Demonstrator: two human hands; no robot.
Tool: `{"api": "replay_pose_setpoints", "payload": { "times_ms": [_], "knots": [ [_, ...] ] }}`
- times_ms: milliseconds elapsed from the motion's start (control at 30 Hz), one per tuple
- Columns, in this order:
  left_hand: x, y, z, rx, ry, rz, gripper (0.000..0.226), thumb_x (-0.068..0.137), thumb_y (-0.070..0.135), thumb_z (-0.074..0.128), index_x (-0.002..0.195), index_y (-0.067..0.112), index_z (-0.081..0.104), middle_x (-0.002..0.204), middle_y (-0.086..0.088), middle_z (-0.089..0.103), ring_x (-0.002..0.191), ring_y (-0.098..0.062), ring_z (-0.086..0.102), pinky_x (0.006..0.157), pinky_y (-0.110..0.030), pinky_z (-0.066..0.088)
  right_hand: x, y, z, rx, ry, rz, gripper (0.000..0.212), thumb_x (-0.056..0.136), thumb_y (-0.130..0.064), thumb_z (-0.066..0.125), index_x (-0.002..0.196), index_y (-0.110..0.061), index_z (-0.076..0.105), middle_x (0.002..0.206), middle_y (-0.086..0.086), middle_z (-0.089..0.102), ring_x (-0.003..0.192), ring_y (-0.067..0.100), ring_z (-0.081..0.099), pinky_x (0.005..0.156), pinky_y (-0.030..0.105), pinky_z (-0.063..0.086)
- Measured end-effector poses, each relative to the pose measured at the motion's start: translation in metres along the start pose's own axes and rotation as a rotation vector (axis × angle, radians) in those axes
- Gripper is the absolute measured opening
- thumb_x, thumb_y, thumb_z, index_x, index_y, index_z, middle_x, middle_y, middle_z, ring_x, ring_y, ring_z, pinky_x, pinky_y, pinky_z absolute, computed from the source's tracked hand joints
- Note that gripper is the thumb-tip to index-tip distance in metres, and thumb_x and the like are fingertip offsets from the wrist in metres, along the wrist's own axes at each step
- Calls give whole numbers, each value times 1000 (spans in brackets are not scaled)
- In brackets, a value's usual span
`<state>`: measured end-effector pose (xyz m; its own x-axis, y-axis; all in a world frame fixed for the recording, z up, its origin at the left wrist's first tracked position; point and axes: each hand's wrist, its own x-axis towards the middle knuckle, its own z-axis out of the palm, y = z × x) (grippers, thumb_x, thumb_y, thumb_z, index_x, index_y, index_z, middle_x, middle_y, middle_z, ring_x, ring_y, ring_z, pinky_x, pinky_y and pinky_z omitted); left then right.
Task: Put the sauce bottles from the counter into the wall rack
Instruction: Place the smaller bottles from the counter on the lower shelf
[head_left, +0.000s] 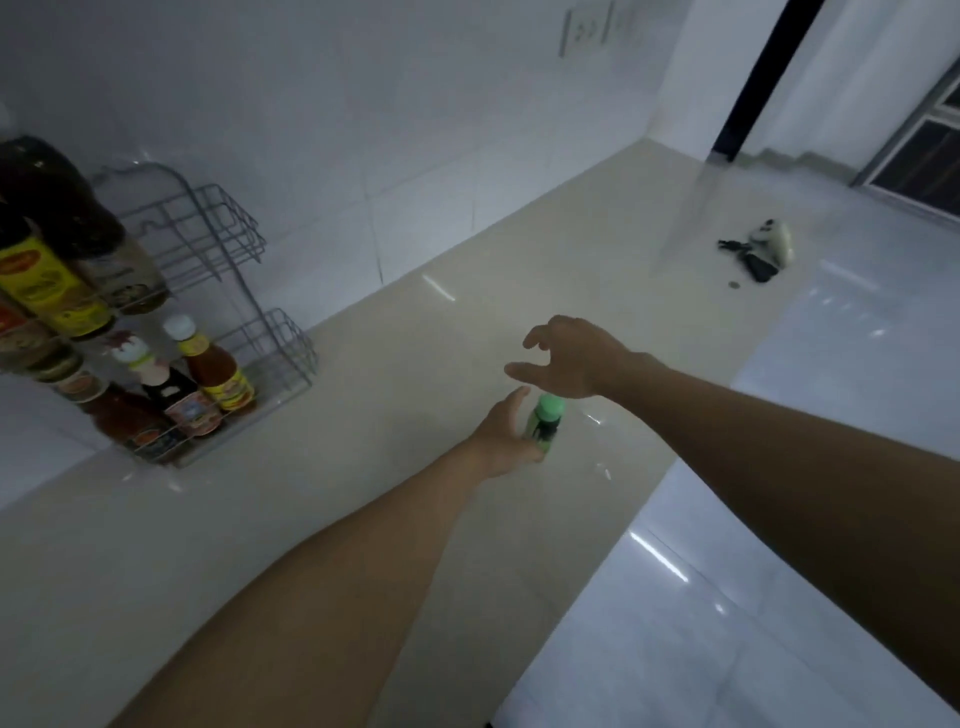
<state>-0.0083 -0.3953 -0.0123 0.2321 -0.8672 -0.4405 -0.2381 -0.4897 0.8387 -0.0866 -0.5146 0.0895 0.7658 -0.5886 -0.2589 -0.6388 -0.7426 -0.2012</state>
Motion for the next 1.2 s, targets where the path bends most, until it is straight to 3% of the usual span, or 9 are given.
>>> {"api": "replay_pose_setpoints", "payload": {
  "times_ms": [100,267,367,500,600,667,833,1000,1200],
  "knots": [
    [11,7,19,21,-14,29,64,84,15,69,143,12,43,124,-4,56,114,-20,55,83,-28,45,-11,16,17,-6,-116,27,68,85,-70,53,136,-25,54,124,6,54,122,26,50,101,39,43],
    [20,8,31,174,117,70,38,94,14,54,131,7,54,125,-18,64,115,-36,62,87,-35,50,-15,24,45,20,-151,-3,42,95,-42,58,126,-14,63,122,11,62,115,29,54,96,39,45],
    [15,5,29,165,121,98,35,96,17,55,129,7,54,122,-12,63,112,-30,62,90,-35,49,-13,22,43,6,-135,-30,37,96,-38,57,121,-12,65,117,11,62,112,29,55,94,39,47],
    [2,-1,15,-38,177,63,34,91,36,65,120,22,56,101,5,62,91,-15,60,79,-30,49,-4,12,25,7,-121,-115,38,97,-42,52,115,-13,67,114,6,64,107,27,58,91,38,48],
    [-9,1,-8,-146,254,89,32,80,41,69,105,23,60,90,3,64,81,-17,60,72,-36,51,6,-4,2,74,-75,-185,38,97,-44,48,100,-12,68,90,-1,68,91,23,63,84,40,51],
    [-17,5,-26,-192,287,98,31,76,38,72,97,20,60,86,0,64,76,-17,60,69,-36,49,10,-21,-13,107,-46,-240,42,98,-46,46,94,-9,66,77,0,66,80,22,62,77,39,51],
    [-42,16,-66,-308,378,129,16,73,14,72,79,14,57,69,-6,64,63,-20,63,65,-33,51,21,-65,-39,53,38,-414,41,98,-44,45,80,-11,60,72,4,61,71,22,57,64,37,45],
    [-69,18,-95,-330,542,159,19,64,21,70,71,13,54,55,-4,58,50,-19,54,56,-28,44,25,-111,-63,62,51,-526,27,97,-40,49,78,-22,56,67,-5,58,63,11,52,58,30,39],
    [-97,17,-115,-317,737,150,21,68,22,68,65,17,48,58,1,54,55,-18,51,51,-33,41,32,-167,-56,-139,80,-449,50,97,-46,34,59,-14,45,65,5,54,65,24,54,57,31,37]
  ]
}}
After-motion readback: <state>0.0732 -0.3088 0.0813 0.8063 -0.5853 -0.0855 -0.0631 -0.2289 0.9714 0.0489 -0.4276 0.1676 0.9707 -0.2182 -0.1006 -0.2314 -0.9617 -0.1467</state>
